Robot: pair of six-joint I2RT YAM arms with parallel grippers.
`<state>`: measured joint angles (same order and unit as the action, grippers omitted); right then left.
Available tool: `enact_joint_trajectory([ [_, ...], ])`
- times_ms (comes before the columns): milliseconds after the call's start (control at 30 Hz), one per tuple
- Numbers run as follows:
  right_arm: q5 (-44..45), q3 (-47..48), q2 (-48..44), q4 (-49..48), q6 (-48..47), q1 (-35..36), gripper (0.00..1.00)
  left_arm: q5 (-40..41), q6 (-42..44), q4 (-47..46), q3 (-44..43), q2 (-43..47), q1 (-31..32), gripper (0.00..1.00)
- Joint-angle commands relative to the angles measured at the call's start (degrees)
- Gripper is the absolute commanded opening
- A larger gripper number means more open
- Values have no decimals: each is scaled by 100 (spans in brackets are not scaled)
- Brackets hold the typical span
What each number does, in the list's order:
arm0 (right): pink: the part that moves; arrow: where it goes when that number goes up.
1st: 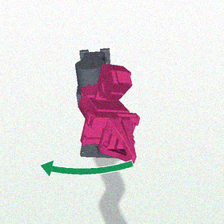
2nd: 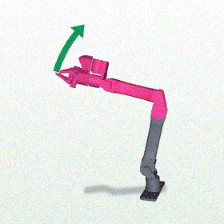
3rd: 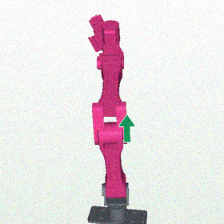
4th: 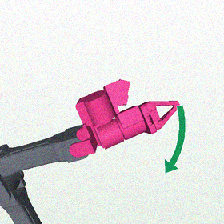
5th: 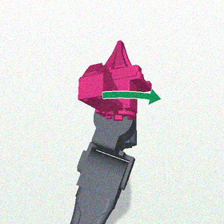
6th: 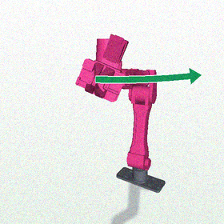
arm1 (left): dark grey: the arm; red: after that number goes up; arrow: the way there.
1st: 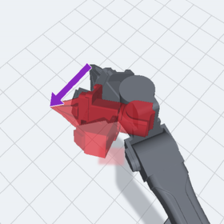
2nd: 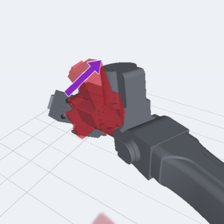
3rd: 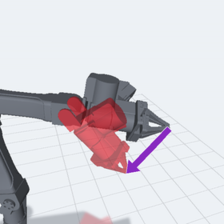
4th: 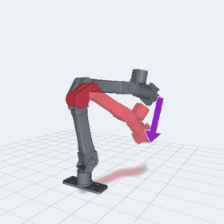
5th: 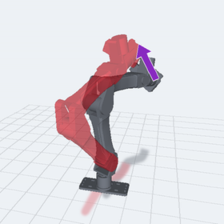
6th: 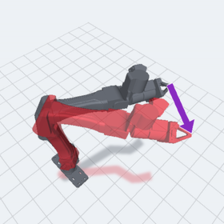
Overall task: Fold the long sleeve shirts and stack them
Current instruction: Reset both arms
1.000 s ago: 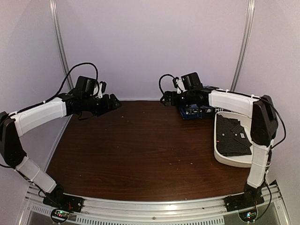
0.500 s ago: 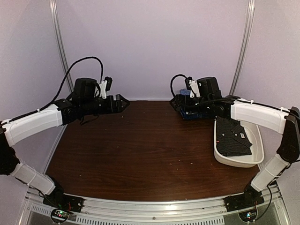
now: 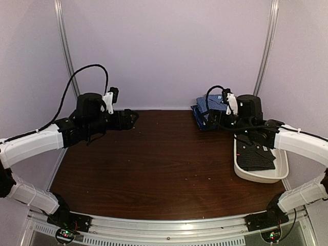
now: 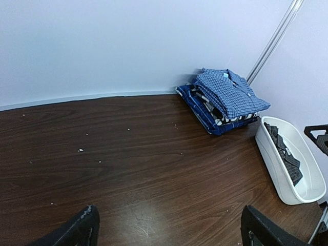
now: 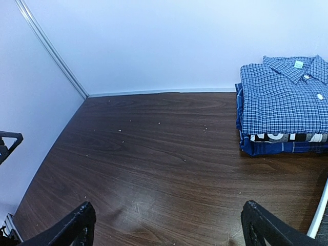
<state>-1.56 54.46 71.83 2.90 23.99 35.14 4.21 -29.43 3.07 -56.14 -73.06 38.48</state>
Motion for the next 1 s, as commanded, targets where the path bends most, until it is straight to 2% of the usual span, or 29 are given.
enact_joint_trajectory([
  [0,275,-233,-304,-278,84,20,100,238,150,-413,109,127,18,98],
  [233,646,-758,-783,-688,141,13,100,313,161,-383,130,107,19,98],
  [567,860,-874,-1038,-820,198,11,100,457,242,-333,128,120,19,97],
  [967,801,-814,-933,-788,199,6,100,576,279,-158,103,168,18,98],
])
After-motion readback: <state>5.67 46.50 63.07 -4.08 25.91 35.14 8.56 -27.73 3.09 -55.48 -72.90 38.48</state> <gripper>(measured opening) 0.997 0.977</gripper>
